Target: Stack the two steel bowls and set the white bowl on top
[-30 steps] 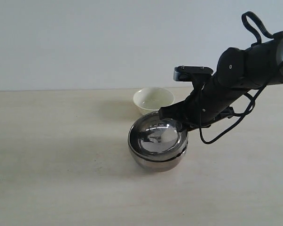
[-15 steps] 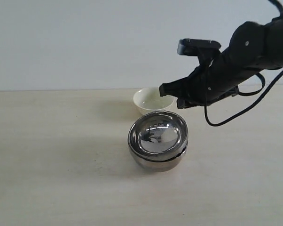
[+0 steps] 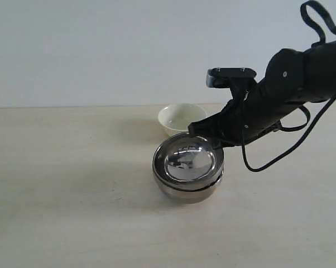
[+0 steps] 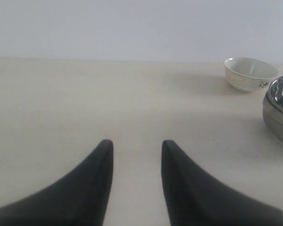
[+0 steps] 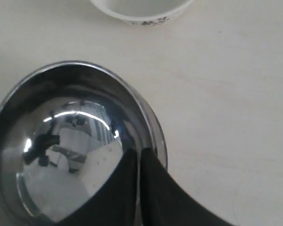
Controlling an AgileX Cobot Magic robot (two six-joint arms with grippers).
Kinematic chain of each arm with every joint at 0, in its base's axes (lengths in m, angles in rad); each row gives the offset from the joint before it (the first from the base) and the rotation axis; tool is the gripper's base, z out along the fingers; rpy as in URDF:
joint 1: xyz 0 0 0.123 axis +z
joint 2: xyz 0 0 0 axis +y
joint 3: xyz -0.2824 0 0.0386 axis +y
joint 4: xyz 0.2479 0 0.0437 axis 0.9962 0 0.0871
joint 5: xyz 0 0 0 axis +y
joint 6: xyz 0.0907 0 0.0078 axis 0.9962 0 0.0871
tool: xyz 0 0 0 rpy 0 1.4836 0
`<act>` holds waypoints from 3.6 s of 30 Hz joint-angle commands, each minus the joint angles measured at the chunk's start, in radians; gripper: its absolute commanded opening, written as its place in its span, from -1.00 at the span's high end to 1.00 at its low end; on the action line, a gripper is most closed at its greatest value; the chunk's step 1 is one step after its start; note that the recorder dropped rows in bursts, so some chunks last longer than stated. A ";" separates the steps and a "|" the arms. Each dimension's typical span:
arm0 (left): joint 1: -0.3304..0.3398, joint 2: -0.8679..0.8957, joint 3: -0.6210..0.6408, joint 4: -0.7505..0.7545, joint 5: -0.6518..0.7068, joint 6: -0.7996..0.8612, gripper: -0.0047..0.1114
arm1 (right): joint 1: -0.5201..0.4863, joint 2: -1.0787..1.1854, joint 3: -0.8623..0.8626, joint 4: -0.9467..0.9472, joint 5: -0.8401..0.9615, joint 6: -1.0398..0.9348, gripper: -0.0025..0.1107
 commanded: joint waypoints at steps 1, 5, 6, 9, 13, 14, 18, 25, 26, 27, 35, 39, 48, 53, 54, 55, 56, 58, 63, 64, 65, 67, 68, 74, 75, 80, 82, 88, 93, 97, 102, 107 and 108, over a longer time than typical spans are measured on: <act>0.003 -0.003 0.004 -0.001 0.001 0.003 0.36 | 0.000 0.024 0.001 -0.012 -0.025 -0.007 0.96; 0.003 -0.003 0.004 -0.001 0.001 0.003 0.36 | 0.000 0.028 0.001 -0.014 -0.051 0.002 0.96; 0.003 -0.003 0.004 -0.001 0.001 0.003 0.36 | 0.000 0.028 0.001 -0.013 -0.053 0.004 0.96; 0.003 -0.003 0.004 -0.001 0.001 0.003 0.36 | 0.000 0.002 -0.001 -0.015 -0.055 -0.005 0.96; 0.003 -0.003 0.004 -0.001 0.001 0.003 0.36 | 0.000 -0.025 -0.001 -0.069 -0.026 -0.009 0.96; 0.003 -0.003 0.004 -0.001 0.001 0.003 0.36 | 0.000 -0.025 -0.001 -0.071 -0.020 -0.009 0.96; 0.003 -0.003 0.004 -0.001 0.001 0.003 0.36 | 0.000 -0.025 0.001 -0.142 0.017 -0.009 0.96; 0.003 -0.003 0.004 -0.001 0.001 0.003 0.36 | 0.000 -0.011 0.060 -0.147 -0.077 0.008 0.96; 0.003 -0.003 0.004 -0.001 0.001 0.003 0.36 | 0.000 -0.008 0.060 -0.147 -0.072 0.008 0.96; 0.003 -0.003 0.004 -0.001 0.001 0.003 0.36 | 0.000 -0.008 0.060 -0.147 -0.075 0.013 0.96; 0.003 -0.003 0.004 -0.001 0.001 0.003 0.36 | 0.000 -0.014 0.058 -0.133 -0.106 0.023 0.96; 0.003 -0.003 0.004 -0.001 0.001 0.003 0.36 | 0.000 -0.049 0.058 -0.133 -0.152 0.023 0.96; 0.003 -0.003 0.004 -0.001 0.001 0.003 0.36 | -0.001 -0.030 -0.047 -0.133 -0.193 0.058 0.21; 0.003 -0.003 0.004 -0.001 0.001 0.003 0.36 | -0.027 0.087 -0.171 -0.130 -0.138 0.124 -0.14; 0.003 -0.003 0.004 -0.001 0.001 0.003 0.36 | -0.037 0.117 -0.201 -0.130 -0.122 0.135 -0.14; 0.003 -0.003 0.004 -0.001 0.001 0.003 0.36 | -0.046 0.147 -0.231 -0.128 -0.101 0.138 -0.14; 0.003 -0.003 0.004 -0.001 0.001 0.003 0.36 | -0.053 0.176 -0.258 -0.127 -0.088 0.138 -0.14; 0.003 -0.003 0.004 -0.001 0.001 0.003 0.36 | -0.063 0.225 -0.307 -0.124 -0.084 0.138 -0.14; 0.003 -0.003 0.004 -0.001 0.001 0.003 0.36 | -0.071 0.358 -0.448 -0.116 -0.082 0.138 -0.14; 0.003 -0.003 0.004 -0.001 0.001 0.003 0.36 | -0.071 0.387 -0.488 -0.116 -0.075 0.138 -0.14; 0.003 -0.003 0.004 -0.001 0.001 0.003 0.36 | -0.071 0.417 -0.520 -0.113 -0.069 0.138 -0.14; 0.003 -0.003 0.004 -0.001 0.001 0.003 0.36 | -0.071 0.468 -0.578 -0.112 -0.050 0.143 -0.14; 0.003 -0.003 0.004 -0.001 0.001 0.003 0.36 | -0.071 0.492 -0.609 -0.112 -0.041 0.143 -0.13; 0.003 -0.003 0.004 -0.001 0.001 0.003 0.36 | -0.071 0.582 -0.712 -0.111 -0.028 0.146 0.22; 0.003 -0.003 0.004 -0.001 0.001 0.003 0.36 | -0.071 0.589 -0.719 -0.111 -0.038 0.146 0.31; 0.003 -0.003 0.004 -0.001 0.001 0.003 0.36 | -0.071 0.608 -0.721 -0.112 -0.077 0.139 0.61; 0.003 -0.003 0.004 -0.001 0.001 0.003 0.36 | -0.071 0.610 -0.721 -0.112 -0.087 0.131 0.80; 0.003 -0.003 0.004 -0.001 0.001 0.003 0.36 | -0.071 0.608 -0.759 -0.112 -0.077 0.108 0.96; 0.003 -0.003 0.004 -0.001 0.001 0.003 0.36 | -0.071 0.597 -0.839 -0.105 0.006 0.108 0.96; 0.003 -0.003 0.004 -0.001 0.001 0.003 0.36 | -0.071 0.555 -0.854 -0.105 0.041 0.101 0.96; 0.003 -0.003 0.004 -0.001 0.001 0.003 0.36 | -0.071 0.483 -0.854 -0.105 0.116 0.080 0.96; 0.003 -0.003 0.004 -0.001 0.001 0.003 0.36 | -0.071 0.397 -0.854 -0.098 0.235 0.058 0.96; 0.003 -0.003 0.004 -0.001 0.001 0.003 0.36 | -0.071 0.378 -0.849 -0.087 0.248 0.046 0.96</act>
